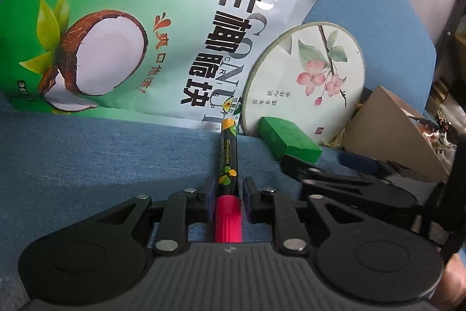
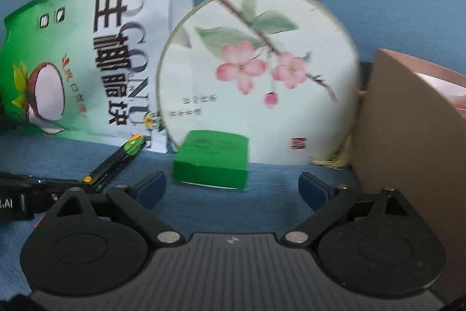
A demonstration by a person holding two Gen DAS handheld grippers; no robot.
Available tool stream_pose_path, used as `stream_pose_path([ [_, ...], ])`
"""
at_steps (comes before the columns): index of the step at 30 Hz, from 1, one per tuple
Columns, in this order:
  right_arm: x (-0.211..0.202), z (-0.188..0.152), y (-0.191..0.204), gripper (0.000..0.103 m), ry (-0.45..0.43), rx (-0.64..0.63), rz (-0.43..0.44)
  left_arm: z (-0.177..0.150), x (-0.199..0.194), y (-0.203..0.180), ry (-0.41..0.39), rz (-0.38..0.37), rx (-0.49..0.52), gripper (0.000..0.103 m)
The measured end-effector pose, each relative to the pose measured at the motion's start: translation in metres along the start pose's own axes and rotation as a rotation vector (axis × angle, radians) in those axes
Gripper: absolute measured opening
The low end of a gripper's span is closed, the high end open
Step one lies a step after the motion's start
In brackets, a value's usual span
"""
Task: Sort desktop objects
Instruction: 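Close the right gripper on the green box while the left gripper holds the marker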
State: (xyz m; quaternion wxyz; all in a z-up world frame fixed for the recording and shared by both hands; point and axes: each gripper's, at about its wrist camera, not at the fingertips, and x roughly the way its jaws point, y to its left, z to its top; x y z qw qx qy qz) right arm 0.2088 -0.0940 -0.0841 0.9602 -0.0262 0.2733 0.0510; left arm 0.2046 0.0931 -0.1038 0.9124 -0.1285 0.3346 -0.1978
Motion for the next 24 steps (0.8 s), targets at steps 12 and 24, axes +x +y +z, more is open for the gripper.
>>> stream_pose_path([
  [12, 0.050, 0.021, -0.003, 0.060, 0.063, 0.044, 0.045, -0.003, 0.003, -0.016, -0.003, -0.033, 0.060, 0.039],
  [24, -0.034, -0.021, -0.018, 0.059, 0.126, -0.029, 0.128, -0.030, -0.008, -0.043, 0.039, 0.009, 0.156, 0.018],
])
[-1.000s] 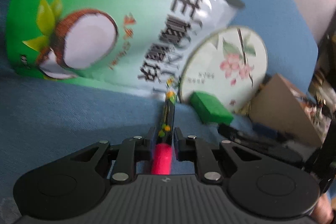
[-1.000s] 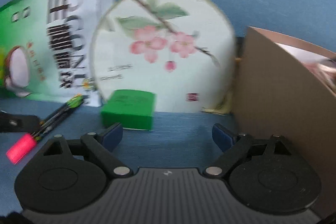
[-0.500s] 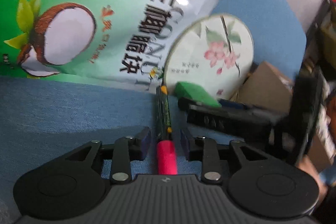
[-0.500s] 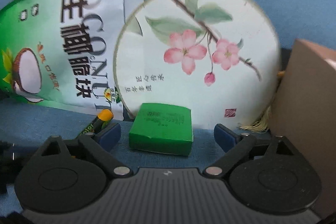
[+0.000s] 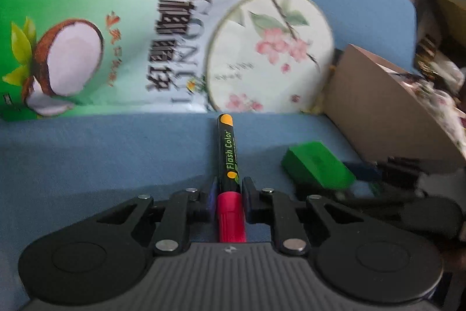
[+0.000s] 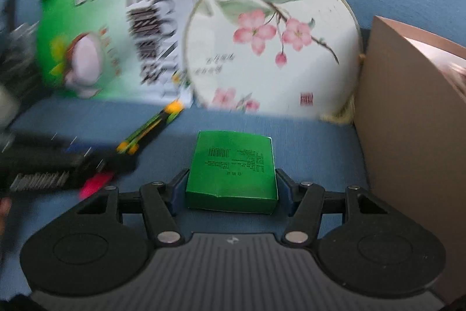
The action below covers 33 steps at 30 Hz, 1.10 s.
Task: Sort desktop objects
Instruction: 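Close the right gripper on the green box while the left gripper holds the marker, then carry the marker and green box into the cardboard box and open both grippers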
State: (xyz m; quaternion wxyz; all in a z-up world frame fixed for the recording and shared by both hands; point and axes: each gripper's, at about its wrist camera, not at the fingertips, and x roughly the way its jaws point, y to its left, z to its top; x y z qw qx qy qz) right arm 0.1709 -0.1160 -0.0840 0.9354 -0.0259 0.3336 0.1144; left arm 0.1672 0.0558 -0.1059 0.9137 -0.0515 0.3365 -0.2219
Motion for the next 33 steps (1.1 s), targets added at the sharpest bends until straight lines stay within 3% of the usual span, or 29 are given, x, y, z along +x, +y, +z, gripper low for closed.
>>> stream_pose_path([
  [5, -0.047, -0.041, -0.002, 0.060, 0.050, -0.023, 0.041, -0.021, -0.029, -0.018, 0.074, -0.040, 0.018, 0.018],
  [8, -0.055, -0.053, -0.003, 0.063, 0.028, -0.031, 0.029, -0.026, -0.034, -0.031, 0.078, -0.001, 0.021, 0.020],
  [10, -0.051, -0.053, -0.005, 0.071, 0.022, 0.005, 0.031, -0.021, -0.030, -0.037, 0.084, 0.027, 0.029, 0.028],
  [13, -0.047, -0.049, -0.003, 0.071, 0.007, -0.001, 0.036, -0.014, -0.020, -0.047, 0.088, 0.048, 0.044, 0.041],
  [17, -0.047, -0.051, -0.009, 0.068, -0.001, 0.011, 0.040, -0.011, -0.007, -0.064, 0.080, 0.116, 0.145, 0.046],
  [20, -0.048, -0.049, -0.006, 0.059, -0.005, -0.014, 0.044, -0.012, -0.003, -0.074, 0.073, 0.157, 0.207, 0.038],
  [21, -0.049, -0.049, -0.005, 0.059, -0.003, -0.021, 0.055, -0.011, -0.004, -0.075, 0.075, 0.163, 0.209, 0.022],
  [22, -0.050, -0.048, -0.005, 0.059, -0.003, -0.017, 0.072, -0.009, -0.006, -0.076, 0.081, 0.162, 0.204, 0.015],
  [25, -0.063, -0.045, 0.001, 0.059, -0.048, -0.038, 0.097, -0.007, -0.013, -0.077, 0.101, 0.163, 0.163, 0.015],
  [28, -0.086, -0.039, 0.005, 0.059, -0.129, -0.070, 0.101, 0.003, -0.030, -0.082, 0.071, 0.142, 0.108, 0.015],
  [33, -0.133, -0.022, -0.010, 0.059, -0.277, -0.018, 0.114, 0.037, -0.061, -0.118, -0.030, 0.102, 0.158, 0.015],
])
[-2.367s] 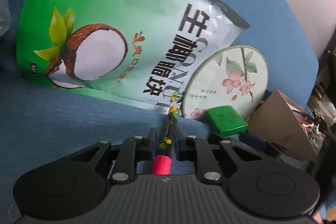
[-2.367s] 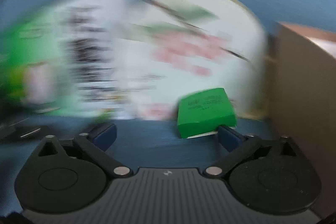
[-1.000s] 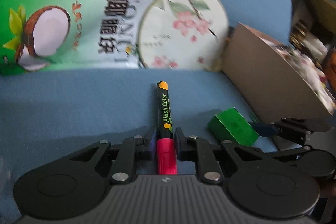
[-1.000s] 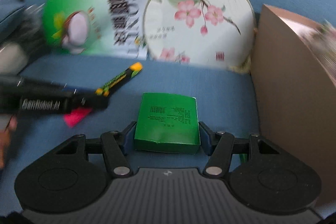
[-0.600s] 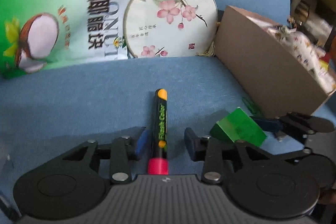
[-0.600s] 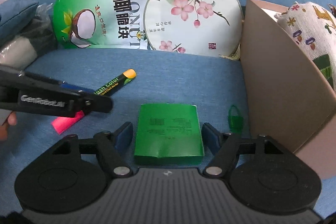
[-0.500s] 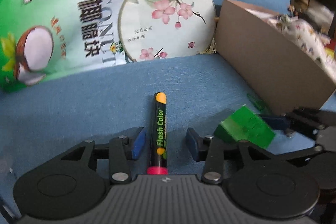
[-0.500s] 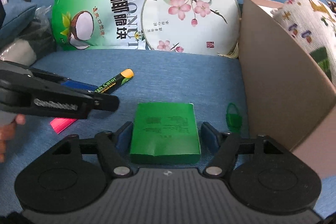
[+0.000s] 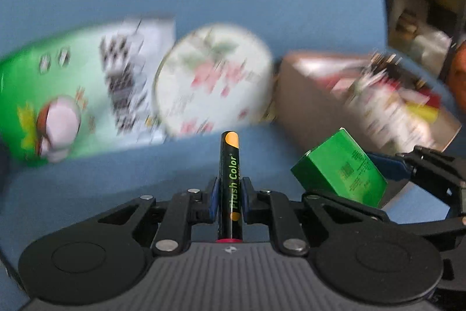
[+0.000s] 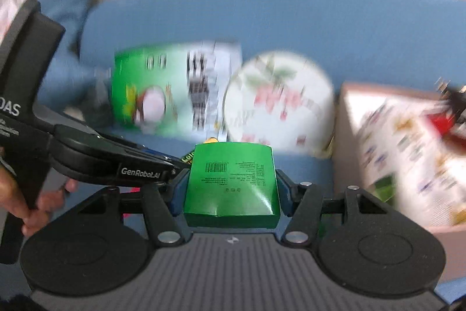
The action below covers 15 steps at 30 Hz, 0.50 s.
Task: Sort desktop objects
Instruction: 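Carry the marker and green box into the cardboard box and open both grippers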
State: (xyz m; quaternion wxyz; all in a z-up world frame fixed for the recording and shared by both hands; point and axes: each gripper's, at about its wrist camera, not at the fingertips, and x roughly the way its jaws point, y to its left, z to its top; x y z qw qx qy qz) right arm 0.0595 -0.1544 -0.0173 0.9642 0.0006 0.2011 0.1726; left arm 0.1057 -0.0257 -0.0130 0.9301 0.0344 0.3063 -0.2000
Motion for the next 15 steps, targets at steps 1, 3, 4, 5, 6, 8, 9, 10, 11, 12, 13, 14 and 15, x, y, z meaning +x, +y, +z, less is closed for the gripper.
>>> stream_pose_path([
  [1, -0.009, 0.006, -0.005, 0.059, -0.041, 0.006, -0.015, 0.012, -0.005, -0.009, -0.026, -0.014, 0.009, 0.015],
  [3, -0.029, 0.017, -0.017, 0.059, -0.134, 0.014, -0.080, 0.034, -0.010, -0.026, -0.068, -0.039, 0.021, 0.015],
  [4, -0.039, 0.021, -0.026, 0.059, -0.181, 0.021, -0.127, 0.047, -0.009, -0.037, -0.089, -0.055, 0.023, 0.015],
  [5, -0.047, 0.025, -0.036, 0.059, -0.221, 0.034, -0.178, 0.058, -0.008, -0.046, -0.102, -0.073, 0.023, 0.015],
  [6, -0.055, 0.027, -0.050, 0.059, -0.257, 0.065, -0.236, 0.069, -0.005, -0.055, -0.113, -0.091, 0.024, 0.015],
  [8, -0.064, 0.028, -0.078, 0.059, -0.291, 0.131, -0.345, 0.089, 0.006, -0.078, -0.140, -0.113, 0.039, 0.015],
  [9, -0.069, 0.026, -0.094, 0.059, -0.301, 0.164, -0.424, 0.097, 0.014, -0.088, -0.150, -0.120, 0.042, 0.015],
  [10, -0.071, 0.025, -0.106, 0.059, -0.296, 0.182, -0.489, 0.105, 0.022, -0.097, -0.154, -0.131, 0.041, 0.015],
  [11, -0.072, 0.023, -0.118, 0.059, -0.277, 0.198, -0.554, 0.112, 0.032, -0.106, -0.157, -0.140, 0.037, 0.015],
  [12, -0.073, 0.021, -0.131, 0.059, -0.247, 0.213, -0.614, 0.118, 0.042, -0.114, -0.162, -0.141, 0.035, 0.015],
  [13, -0.074, 0.018, -0.140, 0.059, -0.225, 0.223, -0.646, 0.123, 0.052, -0.120, -0.163, -0.138, 0.038, 0.015],
  [14, -0.074, 0.015, -0.149, 0.059, -0.201, 0.234, -0.670, 0.126, 0.060, -0.127, -0.162, -0.134, 0.038, 0.015],
  [15, -0.074, 0.013, -0.156, 0.059, -0.181, 0.241, -0.682, 0.129, 0.069, -0.132, -0.158, -0.134, 0.036, 0.015],
])
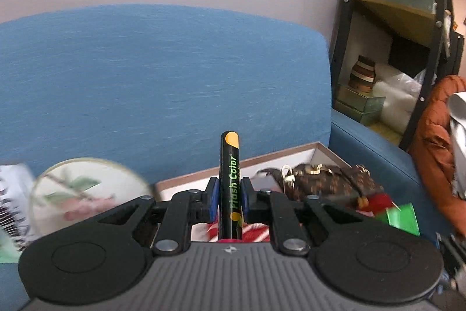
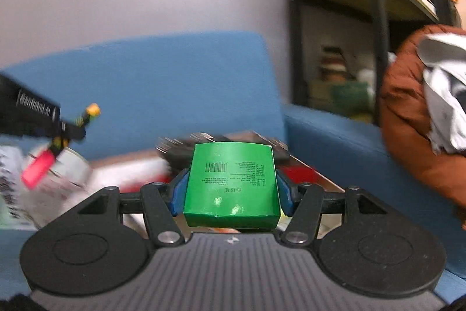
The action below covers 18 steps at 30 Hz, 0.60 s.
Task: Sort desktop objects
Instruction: 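Carry the marker and green box into the cardboard box and open both grippers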
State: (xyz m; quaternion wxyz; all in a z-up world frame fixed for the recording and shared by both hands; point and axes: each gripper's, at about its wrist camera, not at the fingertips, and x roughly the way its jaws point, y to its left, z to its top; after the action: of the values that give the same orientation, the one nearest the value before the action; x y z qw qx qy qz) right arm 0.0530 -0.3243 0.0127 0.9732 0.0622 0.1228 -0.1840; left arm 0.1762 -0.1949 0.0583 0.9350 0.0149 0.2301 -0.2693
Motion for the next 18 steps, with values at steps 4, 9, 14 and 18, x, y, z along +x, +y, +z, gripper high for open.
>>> stream_pose_path([
  [4, 0.016, -0.009, -0.006, 0.059, 0.059, -0.005, 0.011, -0.008, 0.031, -0.011, 0.070, -0.020, 0.009, 0.015],
  [9, 0.030, -0.016, 0.011, 0.059, 0.098, -0.084, 0.004, -0.028, 0.045, -0.008, 0.120, -0.031, 0.024, 0.015],
  [14, 0.030, -0.019, 0.012, 0.059, 0.110, -0.097, -0.009, -0.027, 0.042, -0.002, 0.119, -0.036, 0.002, 0.028],
  [18, 0.033, -0.022, 0.009, 0.060, 0.125, -0.084, -0.011, -0.026, 0.036, -0.003, 0.087, -0.003, 0.005, 0.072],
])
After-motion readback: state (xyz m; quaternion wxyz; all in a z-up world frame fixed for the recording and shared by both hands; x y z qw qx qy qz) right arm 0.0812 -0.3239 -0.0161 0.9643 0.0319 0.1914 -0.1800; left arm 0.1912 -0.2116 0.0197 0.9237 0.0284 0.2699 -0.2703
